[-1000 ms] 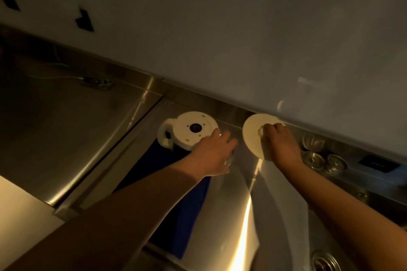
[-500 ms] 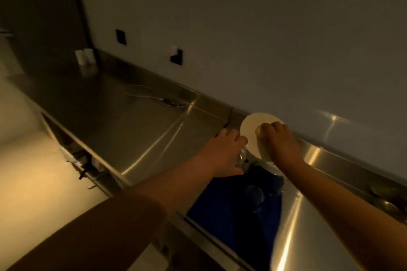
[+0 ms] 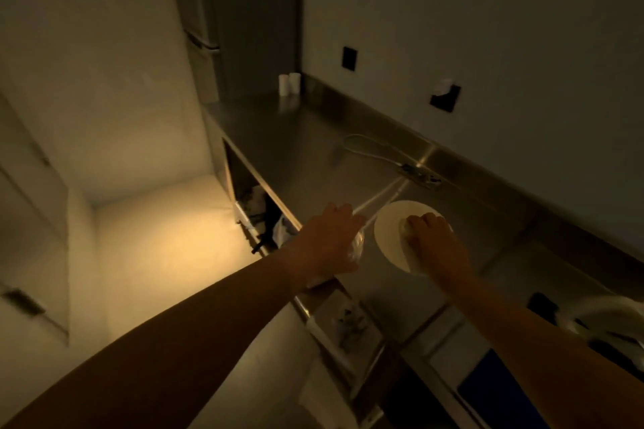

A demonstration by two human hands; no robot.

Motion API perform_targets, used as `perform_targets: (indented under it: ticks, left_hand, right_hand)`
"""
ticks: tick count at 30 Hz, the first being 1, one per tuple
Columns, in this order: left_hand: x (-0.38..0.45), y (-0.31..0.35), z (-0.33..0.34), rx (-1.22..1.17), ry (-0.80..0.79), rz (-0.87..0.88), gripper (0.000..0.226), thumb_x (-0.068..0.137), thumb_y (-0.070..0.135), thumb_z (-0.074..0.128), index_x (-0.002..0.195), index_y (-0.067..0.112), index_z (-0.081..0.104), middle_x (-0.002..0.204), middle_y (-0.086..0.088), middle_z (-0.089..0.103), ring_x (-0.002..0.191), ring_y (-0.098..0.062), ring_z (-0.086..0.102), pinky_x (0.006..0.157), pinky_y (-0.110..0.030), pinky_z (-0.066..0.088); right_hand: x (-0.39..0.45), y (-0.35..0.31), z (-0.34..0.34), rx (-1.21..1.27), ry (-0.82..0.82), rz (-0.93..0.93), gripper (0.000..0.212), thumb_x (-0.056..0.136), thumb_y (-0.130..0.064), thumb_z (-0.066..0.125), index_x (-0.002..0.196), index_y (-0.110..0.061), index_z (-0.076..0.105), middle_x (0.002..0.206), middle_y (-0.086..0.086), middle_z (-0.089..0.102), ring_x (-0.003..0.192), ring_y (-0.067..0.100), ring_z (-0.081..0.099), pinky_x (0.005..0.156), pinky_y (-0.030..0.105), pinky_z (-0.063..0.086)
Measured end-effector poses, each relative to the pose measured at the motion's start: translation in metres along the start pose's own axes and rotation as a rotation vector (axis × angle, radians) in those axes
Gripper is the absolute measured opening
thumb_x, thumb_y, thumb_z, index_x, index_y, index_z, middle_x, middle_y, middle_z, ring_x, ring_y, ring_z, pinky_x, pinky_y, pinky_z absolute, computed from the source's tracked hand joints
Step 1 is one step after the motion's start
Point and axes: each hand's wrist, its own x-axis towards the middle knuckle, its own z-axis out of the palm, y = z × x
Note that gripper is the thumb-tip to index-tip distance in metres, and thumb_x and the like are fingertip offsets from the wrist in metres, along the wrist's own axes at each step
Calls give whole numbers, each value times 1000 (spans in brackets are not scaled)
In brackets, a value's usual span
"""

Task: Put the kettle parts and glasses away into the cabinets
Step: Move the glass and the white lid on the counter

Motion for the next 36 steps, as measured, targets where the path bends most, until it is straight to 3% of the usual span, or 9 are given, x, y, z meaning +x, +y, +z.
perform_targets:
  ticks: [2,5,6,8,10,14,23,27,36]
  left_hand:
    - [2,-36,-2,-5,-26,-63,71,75,47,71,134,25,37,133,-1,39,123,-20,39,92,-36,43]
    - [13,-88,-6,3,-45,-127,73,75,49,71,135,24,36,136,-1,38,125,-21,39,97,-38,44]
    - [19,-105,-5,14,-56,-145,74,75,49,71,136,24,36,137,-2,38,126,-22,39,97,-38,45]
    - [35,-143,-3,30,-66,-185,77,74,50,72,136,24,35,138,-1,38,126,-22,39,94,-38,46]
    - [53,-182,-2,46,-58,-217,78,73,50,73,136,24,35,139,-2,39,127,-23,37,94,-39,44]
    - [93,-258,-7,65,-55,-275,79,73,49,73,138,23,35,140,-4,39,127,-24,38,93,-35,44]
    - [173,-402,-9,70,-57,-358,80,74,48,73,139,24,33,140,-4,39,125,-24,38,87,-34,48]
    - [211,-465,-5,77,-64,-324,82,74,49,73,140,24,32,141,-4,37,124,-24,37,86,-34,48]
    - [309,-635,-9,71,-83,-222,84,73,52,71,141,23,30,139,-4,37,123,-24,37,90,-36,48]
  right_hand:
    - [28,-25,8,-6,-18,-55,52,82,-19,67,128,-10,47,127,14,48,116,33,45,88,42,44]
    - [79,-53,27,-60,-27,-164,64,57,-12,87,112,-2,58,105,22,60,90,40,60,68,44,52]
    - [98,-64,33,-80,-41,-190,65,59,-14,86,115,-2,55,108,22,59,93,39,59,70,45,52]
    - [142,-88,44,-58,-67,-219,57,82,-22,68,131,-8,43,128,17,47,114,33,47,87,42,45]
    - [190,-108,56,-4,-92,-230,51,91,-27,55,136,-12,36,135,12,40,120,28,40,92,39,40]
    - [281,-143,81,-15,-137,-306,61,88,-25,62,139,-9,33,138,14,39,122,29,40,95,40,43]
    - [443,-207,120,88,-141,-283,49,91,-27,56,134,-12,39,134,13,42,122,29,39,94,41,43]
    - [507,-233,136,106,-132,-257,40,93,-32,51,128,-14,44,129,11,47,115,27,45,89,39,47]
    - [640,-300,168,100,-119,-87,41,96,-30,47,134,-17,40,133,8,45,120,24,41,94,34,42]
